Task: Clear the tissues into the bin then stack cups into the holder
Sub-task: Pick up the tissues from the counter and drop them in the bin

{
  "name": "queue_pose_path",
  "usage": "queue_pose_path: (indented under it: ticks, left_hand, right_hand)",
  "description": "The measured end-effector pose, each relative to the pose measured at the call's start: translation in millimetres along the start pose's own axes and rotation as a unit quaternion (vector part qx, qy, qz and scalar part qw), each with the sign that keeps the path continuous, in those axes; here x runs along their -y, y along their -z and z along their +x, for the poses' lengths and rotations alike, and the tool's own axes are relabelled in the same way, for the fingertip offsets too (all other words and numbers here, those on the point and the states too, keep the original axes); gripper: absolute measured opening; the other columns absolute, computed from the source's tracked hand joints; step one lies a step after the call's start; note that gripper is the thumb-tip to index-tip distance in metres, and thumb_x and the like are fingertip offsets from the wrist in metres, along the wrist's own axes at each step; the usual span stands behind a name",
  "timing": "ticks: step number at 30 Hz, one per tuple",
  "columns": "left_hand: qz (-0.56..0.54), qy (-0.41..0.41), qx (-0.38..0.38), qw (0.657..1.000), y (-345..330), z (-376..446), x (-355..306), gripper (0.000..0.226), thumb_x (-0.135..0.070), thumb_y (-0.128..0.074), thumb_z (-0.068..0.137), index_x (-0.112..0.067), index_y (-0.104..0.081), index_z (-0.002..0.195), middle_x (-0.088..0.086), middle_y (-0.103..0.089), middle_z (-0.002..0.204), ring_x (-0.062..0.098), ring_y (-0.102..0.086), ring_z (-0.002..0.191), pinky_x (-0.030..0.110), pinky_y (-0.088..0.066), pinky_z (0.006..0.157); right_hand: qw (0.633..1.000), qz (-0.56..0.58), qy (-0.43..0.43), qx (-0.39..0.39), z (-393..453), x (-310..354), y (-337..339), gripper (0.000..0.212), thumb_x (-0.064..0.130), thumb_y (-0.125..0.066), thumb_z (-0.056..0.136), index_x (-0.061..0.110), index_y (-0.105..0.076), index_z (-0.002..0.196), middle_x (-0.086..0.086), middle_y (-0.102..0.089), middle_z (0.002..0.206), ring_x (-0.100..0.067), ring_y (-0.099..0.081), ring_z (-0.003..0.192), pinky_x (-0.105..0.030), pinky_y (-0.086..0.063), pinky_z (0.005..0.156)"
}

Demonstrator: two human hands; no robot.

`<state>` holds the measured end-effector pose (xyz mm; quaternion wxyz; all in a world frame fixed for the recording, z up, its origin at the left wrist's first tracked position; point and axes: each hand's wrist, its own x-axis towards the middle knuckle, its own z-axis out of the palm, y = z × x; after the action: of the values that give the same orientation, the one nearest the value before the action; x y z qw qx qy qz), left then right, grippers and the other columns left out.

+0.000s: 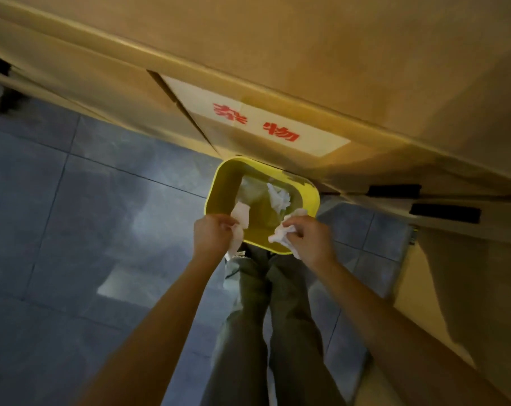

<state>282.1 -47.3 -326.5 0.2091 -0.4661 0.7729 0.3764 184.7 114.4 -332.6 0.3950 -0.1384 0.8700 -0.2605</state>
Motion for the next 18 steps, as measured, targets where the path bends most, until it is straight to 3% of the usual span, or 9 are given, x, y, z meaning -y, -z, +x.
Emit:
queue_pose_path:
  ticks: [4,8,10,13,18]
  left_hand:
    - [0.088,0.022,-0.008,0.996,-44,44,18,0.020,-0.016,-0.051,0.089,-0.011,-0.068,0.099,0.017,-0.064,0.108,0.033,-0.063,0.095,0.039,-0.050,0.083]
    - [0.111,-0.033,0.020,0.993,-85,82,39,0.024,-0.009,-0.044,0.092,-0.009,-0.065,0.103,0.015,-0.062,0.114,0.029,-0.060,0.104,0.039,-0.050,0.087]
    - [0.138,-0.048,0.033,0.989,-98,97,47,0.024,-0.015,-0.045,0.092,-0.010,-0.063,0.108,0.014,-0.057,0.121,0.029,-0.056,0.111,0.042,-0.048,0.095]
    - [0.166,-0.028,0.100,0.981,-110,111,57,0.039,-0.024,-0.044,0.092,-0.016,-0.047,0.129,0.014,-0.038,0.141,0.034,-0.041,0.126,0.046,-0.042,0.101]
    - [0.238,-0.057,0.141,0.959,-103,105,63,0.052,-0.028,-0.044,0.092,-0.023,-0.027,0.141,0.010,-0.026,0.151,0.033,-0.031,0.133,0.047,-0.036,0.103]
  right_hand:
    - [0.997,-0.072,0.016,-0.007,47,-28,-27,0.027,0.004,-0.049,0.087,0.012,-0.071,0.102,-0.013,-0.069,0.112,-0.030,-0.061,0.103,-0.031,-0.048,0.085]
    - [0.995,-0.093,0.019,0.022,91,-59,-66,0.035,0.000,-0.044,0.089,0.011,-0.064,0.115,-0.012,-0.061,0.127,-0.026,-0.054,0.117,-0.026,-0.037,0.094]
    - [0.986,-0.134,0.042,0.094,110,-75,-85,0.039,0.000,-0.043,0.091,0.009,-0.053,0.128,-0.012,-0.052,0.137,-0.027,-0.048,0.125,-0.032,-0.034,0.103]
    - [0.958,-0.205,0.036,0.199,133,-88,-106,0.045,0.007,-0.042,0.095,0.008,-0.036,0.139,-0.013,-0.039,0.146,-0.031,-0.042,0.130,-0.043,-0.037,0.104]
    - [0.979,-0.142,0.036,0.140,120,-91,-105,0.046,0.009,-0.050,0.090,0.009,-0.039,0.135,-0.014,-0.046,0.139,-0.033,-0.046,0.125,-0.041,-0.041,0.101]
